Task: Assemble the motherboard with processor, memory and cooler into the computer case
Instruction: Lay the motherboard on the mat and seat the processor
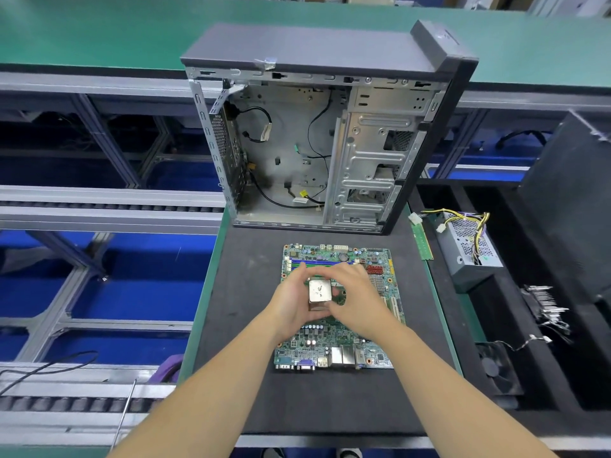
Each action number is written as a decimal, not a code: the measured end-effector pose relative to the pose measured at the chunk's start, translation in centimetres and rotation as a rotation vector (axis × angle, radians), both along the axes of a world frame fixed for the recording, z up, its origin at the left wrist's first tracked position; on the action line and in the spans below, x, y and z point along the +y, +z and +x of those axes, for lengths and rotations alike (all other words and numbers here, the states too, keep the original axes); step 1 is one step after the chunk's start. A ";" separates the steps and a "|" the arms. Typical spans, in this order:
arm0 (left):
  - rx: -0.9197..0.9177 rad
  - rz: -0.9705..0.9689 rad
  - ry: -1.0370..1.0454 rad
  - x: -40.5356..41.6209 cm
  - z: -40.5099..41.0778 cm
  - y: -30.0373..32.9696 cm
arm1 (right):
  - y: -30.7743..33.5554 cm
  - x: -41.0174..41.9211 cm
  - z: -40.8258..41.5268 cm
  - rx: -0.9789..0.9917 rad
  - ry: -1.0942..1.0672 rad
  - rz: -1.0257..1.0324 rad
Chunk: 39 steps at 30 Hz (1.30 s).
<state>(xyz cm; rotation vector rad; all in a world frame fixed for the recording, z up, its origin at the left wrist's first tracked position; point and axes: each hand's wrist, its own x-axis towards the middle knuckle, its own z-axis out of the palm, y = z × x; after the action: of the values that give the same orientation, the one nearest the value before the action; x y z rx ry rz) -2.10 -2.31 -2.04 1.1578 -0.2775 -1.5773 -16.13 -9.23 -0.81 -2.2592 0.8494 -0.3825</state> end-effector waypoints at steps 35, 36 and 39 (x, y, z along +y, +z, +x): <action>-1.860 0.198 -0.165 6.9 4.8 -6.7 | -2.3 -0.4 2.1 0.500 0.021 -0.281; -1.859 0.206 -0.164 6.8 4.9 -6.7 | -2.3 -0.4 2.2 0.508 0.024 -0.280; -1.865 0.227 -0.180 6.8 5.0 -6.9 | -2.4 -0.5 2.3 0.529 0.039 -0.280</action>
<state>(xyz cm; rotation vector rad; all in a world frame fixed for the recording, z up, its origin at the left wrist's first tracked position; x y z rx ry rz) 2.89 4.49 -8.90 2.5132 -1.3999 -0.1562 -13.79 -9.70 -3.22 -2.6868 1.0615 0.1374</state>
